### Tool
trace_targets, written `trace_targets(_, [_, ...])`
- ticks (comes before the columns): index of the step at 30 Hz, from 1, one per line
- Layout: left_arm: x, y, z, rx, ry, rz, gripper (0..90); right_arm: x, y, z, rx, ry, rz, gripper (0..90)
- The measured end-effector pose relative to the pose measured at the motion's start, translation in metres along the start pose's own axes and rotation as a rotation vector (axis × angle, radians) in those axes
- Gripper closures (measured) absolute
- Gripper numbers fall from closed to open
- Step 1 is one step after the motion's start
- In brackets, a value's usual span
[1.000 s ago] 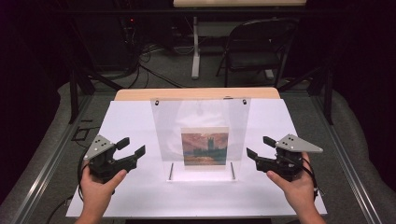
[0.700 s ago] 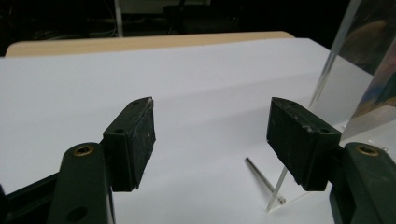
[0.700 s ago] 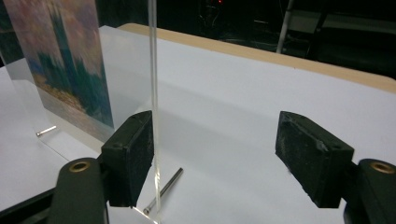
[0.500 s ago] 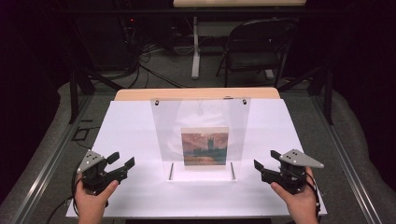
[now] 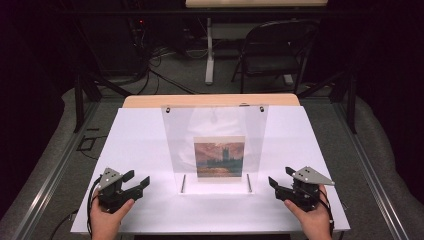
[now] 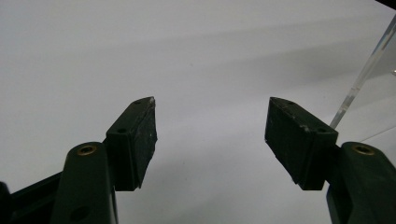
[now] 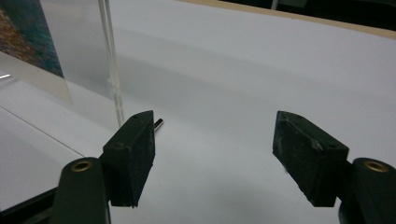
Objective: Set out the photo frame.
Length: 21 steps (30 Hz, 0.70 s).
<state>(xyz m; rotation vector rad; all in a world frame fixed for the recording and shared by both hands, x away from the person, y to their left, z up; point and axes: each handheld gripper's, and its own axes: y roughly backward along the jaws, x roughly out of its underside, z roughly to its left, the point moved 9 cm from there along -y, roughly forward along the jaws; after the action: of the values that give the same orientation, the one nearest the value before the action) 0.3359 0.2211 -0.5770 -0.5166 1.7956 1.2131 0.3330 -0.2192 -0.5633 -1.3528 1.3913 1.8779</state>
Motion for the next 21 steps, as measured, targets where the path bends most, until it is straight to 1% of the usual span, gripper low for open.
trace_targets(1, [0.001,-0.001,-0.001,0.001,-0.007,0.011,34.1,0.002,-0.001,0.000,-0.001,-0.002,0.011,30.2])
trace_targets(2, [0.001,-0.002,-0.001,0.006,-0.019,0.008,34.1,0.004,-0.002,0.001,-0.006,0.000,0.020,30.7])
trace_targets(3, [0.001,-0.003,-0.001,0.008,-0.022,0.005,34.1,0.005,-0.004,0.002,-0.013,-0.002,0.019,31.1])
trace_targets(4, [0.001,-0.003,-0.002,0.009,-0.028,0.002,34.1,0.007,-0.004,0.002,-0.020,-0.001,0.036,31.3])
trace_targets(5, [0.001,-0.003,-0.002,0.009,-0.030,0.005,34.1,0.008,-0.006,0.003,-0.021,-0.007,0.030,31.6])
trace_targets(6, [0.002,-0.004,-0.002,0.011,-0.032,0.008,34.1,0.009,-0.005,0.003,-0.025,-0.006,0.045,31.7])
trace_targets(7, [0.004,-0.005,-0.002,0.012,-0.032,0.017,34.1,0.010,-0.007,0.004,-0.031,-0.015,0.042,31.9])
trace_targets(9, [0.008,-0.009,-0.002,0.019,-0.022,0.039,34.1,0.013,-0.009,0.004,-0.031,-0.017,0.063,32.6])
trace_targets(10, [0.010,-0.010,-0.003,0.017,-0.022,0.054,34.1,0.015,-0.010,0.004,-0.033,-0.011,0.080,33.0])
trace_targets(11, [0.011,-0.012,-0.003,0.017,-0.031,0.063,34.1,0.017,-0.011,0.005,-0.037,-0.009,0.091,33.3])
trace_targets(12, [0.012,-0.013,-0.003,0.013,-0.034,0.069,34.1,0.019,-0.012,0.006,-0.044,-0.007,0.103,33.4])
trace_targets(13, [0.013,-0.014,-0.003,0.012,-0.034,0.075,34.1,0.019,-0.014,0.006,-0.044,-0.008,0.101,33.5])
trace_targets(15, [0.013,-0.015,-0.004,0.011,-0.040,0.076,34.1,0.022,-0.014,0.007,-0.050,-0.007,0.127,33.5])
trace_targets(16, [0.013,-0.015,-0.004,0.010,-0.043,0.079,34.1,0.023,-0.016,0.007,-0.052,-0.008,0.124,33.4])
trace_targets(18, [0.014,-0.015,-0.004,0.009,-0.048,0.082,34.0,0.025,-0.015,0.006,-0.054,-0.006,0.141,33.5])
trace_targets(21, [0.014,-0.014,-0.006,0.015,-0.050,0.086,34.1,0.025,-0.017,0.006,-0.060,-0.017,0.133,33.4])
